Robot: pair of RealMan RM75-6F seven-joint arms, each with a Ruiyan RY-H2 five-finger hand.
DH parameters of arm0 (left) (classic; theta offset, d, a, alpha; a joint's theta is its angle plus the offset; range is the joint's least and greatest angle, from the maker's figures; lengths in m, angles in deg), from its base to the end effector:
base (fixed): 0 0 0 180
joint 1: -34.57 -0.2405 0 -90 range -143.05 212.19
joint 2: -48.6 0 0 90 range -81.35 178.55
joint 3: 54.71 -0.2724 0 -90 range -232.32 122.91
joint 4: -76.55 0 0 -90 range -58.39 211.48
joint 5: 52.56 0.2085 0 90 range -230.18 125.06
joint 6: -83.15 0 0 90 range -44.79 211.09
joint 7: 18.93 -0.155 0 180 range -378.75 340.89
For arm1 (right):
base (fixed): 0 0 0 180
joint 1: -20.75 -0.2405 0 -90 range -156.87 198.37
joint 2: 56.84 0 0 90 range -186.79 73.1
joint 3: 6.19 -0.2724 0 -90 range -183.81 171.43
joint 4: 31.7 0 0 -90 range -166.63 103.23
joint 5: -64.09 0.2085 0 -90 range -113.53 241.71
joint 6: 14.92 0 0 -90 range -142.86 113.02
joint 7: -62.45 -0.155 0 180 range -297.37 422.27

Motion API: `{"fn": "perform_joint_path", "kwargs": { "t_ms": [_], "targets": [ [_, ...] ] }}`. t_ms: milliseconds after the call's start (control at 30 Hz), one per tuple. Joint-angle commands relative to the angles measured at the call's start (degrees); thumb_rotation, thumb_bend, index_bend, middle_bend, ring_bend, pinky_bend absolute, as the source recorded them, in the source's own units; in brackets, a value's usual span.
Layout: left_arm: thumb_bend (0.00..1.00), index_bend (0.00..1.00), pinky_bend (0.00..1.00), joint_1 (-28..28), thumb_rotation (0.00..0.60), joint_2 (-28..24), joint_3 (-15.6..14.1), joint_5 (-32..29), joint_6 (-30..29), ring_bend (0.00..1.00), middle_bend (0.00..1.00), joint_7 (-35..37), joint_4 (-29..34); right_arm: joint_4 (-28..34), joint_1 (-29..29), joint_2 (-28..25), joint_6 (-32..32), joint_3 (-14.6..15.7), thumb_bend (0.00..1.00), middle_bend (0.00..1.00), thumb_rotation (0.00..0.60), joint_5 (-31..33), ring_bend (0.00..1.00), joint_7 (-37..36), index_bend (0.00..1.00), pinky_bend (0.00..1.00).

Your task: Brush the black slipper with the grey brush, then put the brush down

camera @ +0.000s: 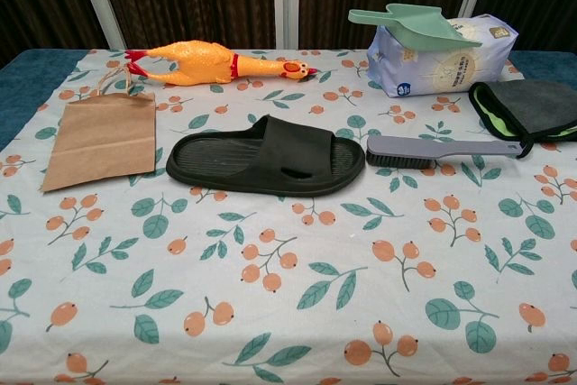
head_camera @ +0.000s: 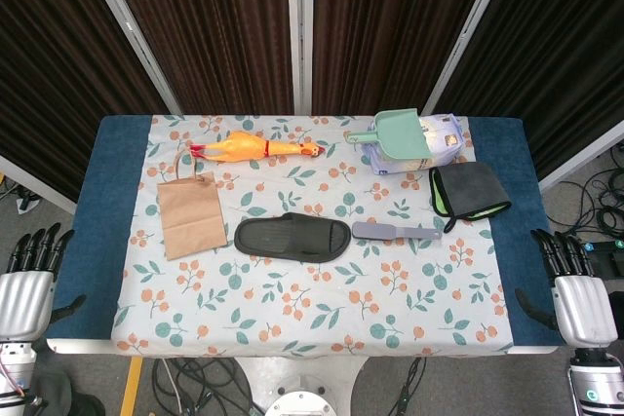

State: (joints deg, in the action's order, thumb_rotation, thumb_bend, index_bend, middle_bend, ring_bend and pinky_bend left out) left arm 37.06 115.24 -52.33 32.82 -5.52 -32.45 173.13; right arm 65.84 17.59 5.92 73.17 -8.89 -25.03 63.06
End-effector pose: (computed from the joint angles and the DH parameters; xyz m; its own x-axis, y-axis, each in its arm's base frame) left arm -0.3132 0.1769 0.1551 0.5019 -0.0217 0.8647 0.8646 0.0403 -0.5008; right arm -0.3035 -0.1817 0.1715 0.3454 0.0324 0.9379 -0.9371 -0.0424 0.3465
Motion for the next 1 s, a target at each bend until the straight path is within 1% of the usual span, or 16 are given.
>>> {"fn": "perform_joint_path", "kwargs": {
  "t_ms": [33, 200, 300, 333, 433, 467, 533, 567, 667, 767, 933, 1000],
  "targets": [
    [0.03, 0.15, 0.08, 0.09, 0.600, 0.00, 0.01, -0.24, 0.31, 0.04, 0.13, -0.08, 0.03, 0.06, -0.06, -0.04, -0.10, -0.04, 0.20, 0.08, 0.600, -0.07, 0.00, 0.16, 0.00, 0.02],
    [0.03, 0.15, 0.08, 0.24, 0.600, 0.11, -0.16, -0.36, 0.89, 0.04, 0.13, 0.04, -0.18, 0.01, -0.15, -0.01, -0.63, -0.03, 0.20, 0.08, 0.600, 0.24, 0.00, 0.38, 0.00, 0.02],
    [0.03, 0.15, 0.08, 0.45, 0.600, 0.30, -0.07, -0.32, 1.12, 0.04, 0.13, 0.17, -0.41, 0.71, -1.23, -0.53, -2.70, -0.47, 0.19, 0.08, 0.600, 1.18, 0.00, 0.57, 0.00, 0.02],
    [0.03, 0.15, 0.08, 0.49, 0.600, 0.36, -0.03, -0.36, 1.18, 0.04, 0.13, 0.23, -0.46, 0.98, -1.83, -0.69, -3.61, -0.81, 0.17, 0.09, 0.600, 1.64, 0.00, 1.17, 0.00, 0.02],
    [0.03, 0.15, 0.08, 0.60, 0.600, 0.64, 0.02, -0.40, 1.33, 0.04, 0.13, 0.61, -0.84, 2.06, -5.09, -0.70, -8.65, -2.36, 0.07, 0.12, 0.600, 4.15, 0.03, 4.48, 0.00, 0.05],
    [0.03, 0.15, 0.08, 0.65, 0.600, 0.77, -0.03, -0.38, 1.45, 0.04, 0.13, 0.77, -1.02, 2.23, -6.94, -0.45, -11.38, -3.17, 0.05, 0.14, 0.600, 5.40, 0.04, 5.81, 0.00, 0.07],
    [0.03, 0.15, 0.08, 0.69, 0.600, 0.91, -0.13, -0.39, 1.66, 0.04, 0.13, 0.98, -1.26, 2.09, -10.07, 0.24, -15.99, -4.38, 0.03, 0.19, 0.600, 7.45, 0.07, 7.55, 0.00, 0.10],
    [0.03, 0.15, 0.08, 0.69, 0.600, 0.97, -0.23, -0.42, 1.81, 0.04, 0.13, 1.09, -1.43, 1.53, -12.40, 0.96, -19.29, -5.27, 0.02, 0.21, 0.600, 8.93, 0.09, 8.36, 0.02, 0.12],
    [0.03, 0.15, 0.08, 0.72, 0.600, 1.15, -0.32, -0.62, 2.13, 0.04, 0.13, 1.52, -1.85, -1.15, -18.47, 3.54, -28.42, -7.30, 0.01, 0.25, 0.600, 14.04, 0.12, 10.23, 0.12, 0.15],
    [0.03, 0.15, 0.08, 0.83, 0.600, 1.30, -0.34, -0.75, 2.44, 0.04, 0.13, 1.85, -2.26, -5.89, -24.14, 7.40, -36.25, -8.59, 0.01, 0.26, 0.600, 19.38, 0.12, 13.09, 0.17, 0.15],
    [0.03, 0.15, 0.08, 0.89, 0.600, 1.21, -0.47, -0.99, 2.91, 0.04, 0.13, 2.41, -2.86, -14.21, -30.59, 13.99, -43.96, -9.32, 0.01, 0.28, 0.600, 26.32, 0.13, 16.04, 0.25, 0.16],
    [0.03, 0.15, 0.08, 0.88, 0.600, 1.19, -0.45, -1.24, 3.06, 0.04, 0.13, 2.62, -3.05, -17.37, -32.53, 16.28, -46.16, -9.24, 0.01, 0.31, 0.600, 28.31, 0.16, 16.46, 0.30, 0.17]
  ]
}}
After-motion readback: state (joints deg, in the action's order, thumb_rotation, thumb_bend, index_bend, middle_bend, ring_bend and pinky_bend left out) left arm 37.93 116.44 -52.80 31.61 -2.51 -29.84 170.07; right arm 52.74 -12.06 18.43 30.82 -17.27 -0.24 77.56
